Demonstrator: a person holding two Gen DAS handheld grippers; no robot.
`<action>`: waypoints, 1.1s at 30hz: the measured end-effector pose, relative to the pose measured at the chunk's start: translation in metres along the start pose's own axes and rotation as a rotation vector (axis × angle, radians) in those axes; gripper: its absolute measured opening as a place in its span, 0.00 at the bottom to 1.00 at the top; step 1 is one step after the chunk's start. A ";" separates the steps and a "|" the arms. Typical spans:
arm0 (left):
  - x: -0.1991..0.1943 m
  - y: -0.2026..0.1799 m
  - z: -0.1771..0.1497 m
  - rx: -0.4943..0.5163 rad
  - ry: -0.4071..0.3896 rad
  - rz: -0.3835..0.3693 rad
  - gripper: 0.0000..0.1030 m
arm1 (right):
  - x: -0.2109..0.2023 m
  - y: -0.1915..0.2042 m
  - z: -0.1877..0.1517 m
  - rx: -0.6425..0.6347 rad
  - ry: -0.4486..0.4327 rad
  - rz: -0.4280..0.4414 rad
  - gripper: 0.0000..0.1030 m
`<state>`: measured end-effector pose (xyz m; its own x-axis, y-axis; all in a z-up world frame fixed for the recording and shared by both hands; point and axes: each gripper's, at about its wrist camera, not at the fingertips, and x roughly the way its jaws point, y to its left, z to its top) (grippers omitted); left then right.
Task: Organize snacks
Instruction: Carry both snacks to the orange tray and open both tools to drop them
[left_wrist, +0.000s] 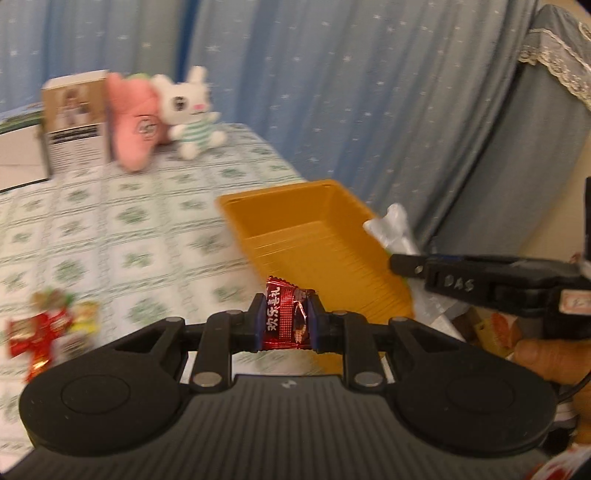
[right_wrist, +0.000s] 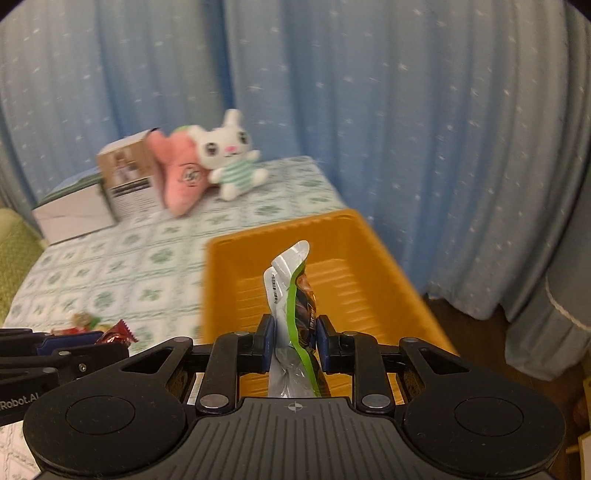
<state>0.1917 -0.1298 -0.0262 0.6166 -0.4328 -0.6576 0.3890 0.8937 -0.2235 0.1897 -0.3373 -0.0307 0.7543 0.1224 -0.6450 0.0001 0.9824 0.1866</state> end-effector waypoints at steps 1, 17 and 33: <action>0.007 -0.005 0.003 0.000 0.003 -0.011 0.20 | 0.001 -0.009 0.001 0.008 0.004 -0.006 0.24; 0.065 -0.033 0.012 0.037 0.062 -0.020 0.26 | 0.020 -0.050 0.004 0.095 0.033 -0.015 0.24; -0.007 0.014 -0.013 -0.085 -0.009 0.072 0.41 | 0.031 -0.034 0.007 0.099 0.052 0.066 0.24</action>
<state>0.1839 -0.1129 -0.0344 0.6474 -0.3682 -0.6673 0.2841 0.9290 -0.2370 0.2175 -0.3679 -0.0522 0.7195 0.1960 -0.6663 0.0184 0.9537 0.3003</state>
